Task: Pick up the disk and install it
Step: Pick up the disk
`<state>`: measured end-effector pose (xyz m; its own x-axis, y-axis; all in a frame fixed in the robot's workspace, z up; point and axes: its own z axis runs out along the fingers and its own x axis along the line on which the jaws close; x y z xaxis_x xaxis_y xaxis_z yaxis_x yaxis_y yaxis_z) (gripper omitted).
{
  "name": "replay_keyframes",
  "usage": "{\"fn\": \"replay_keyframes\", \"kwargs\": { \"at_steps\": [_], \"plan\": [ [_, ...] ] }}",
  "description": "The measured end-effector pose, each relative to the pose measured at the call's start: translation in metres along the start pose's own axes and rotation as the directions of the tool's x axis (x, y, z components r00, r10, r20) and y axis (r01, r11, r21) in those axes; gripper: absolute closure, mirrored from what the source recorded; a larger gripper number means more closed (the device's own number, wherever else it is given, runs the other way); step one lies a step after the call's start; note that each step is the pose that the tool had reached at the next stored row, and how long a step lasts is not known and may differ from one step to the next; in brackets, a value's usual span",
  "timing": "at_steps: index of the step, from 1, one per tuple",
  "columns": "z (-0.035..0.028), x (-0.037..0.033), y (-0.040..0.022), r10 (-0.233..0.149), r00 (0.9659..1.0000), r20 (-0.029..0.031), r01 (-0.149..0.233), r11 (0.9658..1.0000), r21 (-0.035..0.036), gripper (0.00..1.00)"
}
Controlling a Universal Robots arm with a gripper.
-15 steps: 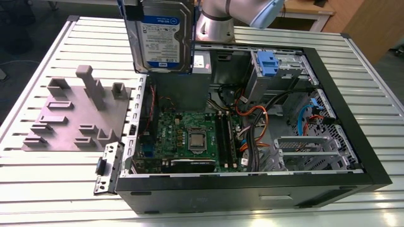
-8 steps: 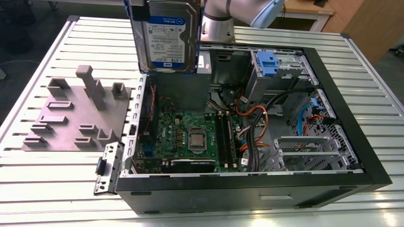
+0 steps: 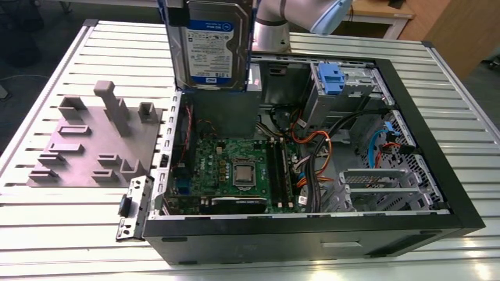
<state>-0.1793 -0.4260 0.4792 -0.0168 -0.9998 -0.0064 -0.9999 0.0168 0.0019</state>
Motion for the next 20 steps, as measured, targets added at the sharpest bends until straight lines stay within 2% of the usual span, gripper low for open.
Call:
{"fn": "replay_keyframes", "kwargs": {
  "at_steps": [20],
  "plan": [
    [0.0000, -0.0002, -0.0099, 0.000, 1.0000, 0.0000, 0.000, 1.0000, 0.0000, 0.64]
  ]
}}
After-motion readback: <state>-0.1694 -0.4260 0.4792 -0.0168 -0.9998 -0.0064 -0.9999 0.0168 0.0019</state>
